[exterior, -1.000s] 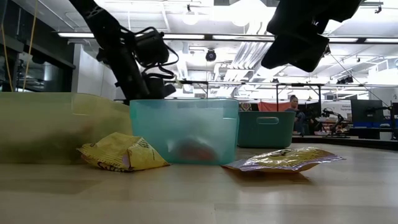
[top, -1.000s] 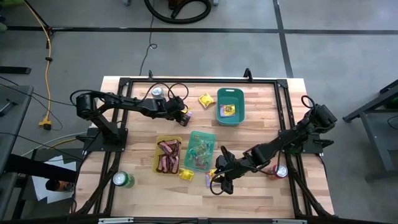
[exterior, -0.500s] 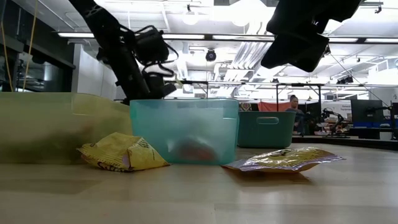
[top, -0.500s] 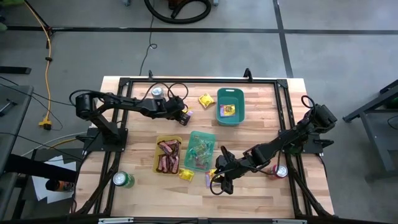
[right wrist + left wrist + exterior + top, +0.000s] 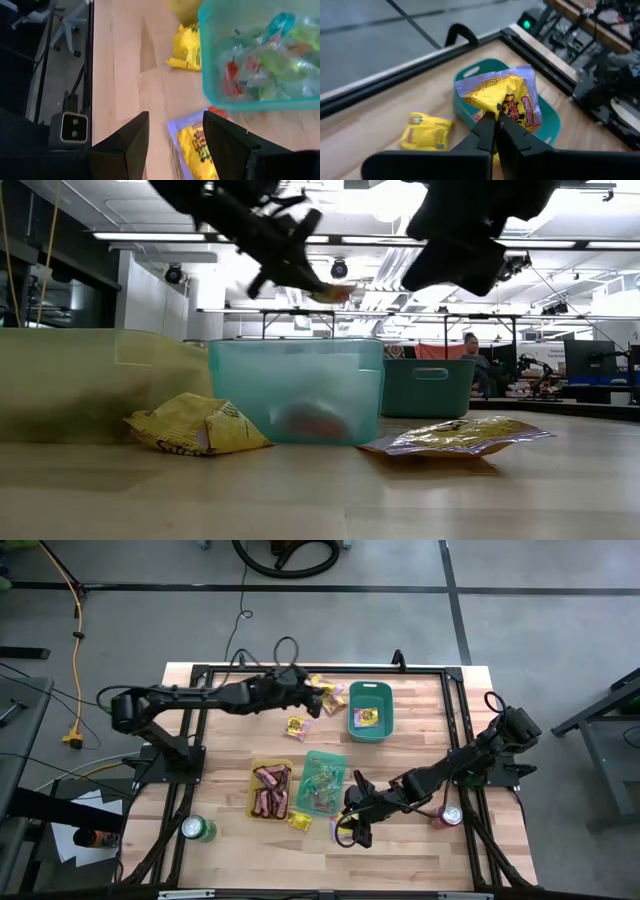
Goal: Sort candy
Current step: Put the yellow candy into the blue bin
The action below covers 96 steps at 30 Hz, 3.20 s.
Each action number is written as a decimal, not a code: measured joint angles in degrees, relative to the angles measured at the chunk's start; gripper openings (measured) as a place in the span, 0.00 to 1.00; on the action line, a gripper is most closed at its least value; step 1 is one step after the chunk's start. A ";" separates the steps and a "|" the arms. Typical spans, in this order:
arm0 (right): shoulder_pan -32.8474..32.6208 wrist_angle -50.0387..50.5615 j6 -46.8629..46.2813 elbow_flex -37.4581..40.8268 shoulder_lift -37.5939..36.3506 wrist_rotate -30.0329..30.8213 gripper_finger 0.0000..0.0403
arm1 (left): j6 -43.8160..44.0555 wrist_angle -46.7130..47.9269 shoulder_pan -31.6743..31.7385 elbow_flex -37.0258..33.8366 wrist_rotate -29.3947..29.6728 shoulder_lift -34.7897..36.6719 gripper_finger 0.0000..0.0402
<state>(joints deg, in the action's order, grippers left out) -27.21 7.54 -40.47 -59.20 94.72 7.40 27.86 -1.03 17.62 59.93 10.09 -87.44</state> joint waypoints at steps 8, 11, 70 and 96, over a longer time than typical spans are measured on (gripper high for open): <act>0.21 -3.54 -0.57 0.00 0.00 -0.07 0.45 | -1.04 0.30 -1.27 13.84 -3.85 -16.61 0.00; 0.19 -4.32 -1.63 0.00 0.00 -0.07 0.45 | -1.06 0.69 -1.92 17.92 -4.89 -21.85 0.00; -0.62 23.05 24.40 -9.53 0.79 -2.02 0.45 | -1.08 -16.34 -37.98 -28.58 27.90 43.61 0.32; -0.07 18.26 24.30 -9.59 17.22 -3.37 0.30 | -0.90 -16.38 -37.98 -28.58 28.12 43.61 0.33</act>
<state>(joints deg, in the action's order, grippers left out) -27.28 25.81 -16.17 -68.79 111.94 4.03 26.96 -17.41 -20.36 31.35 38.22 -43.83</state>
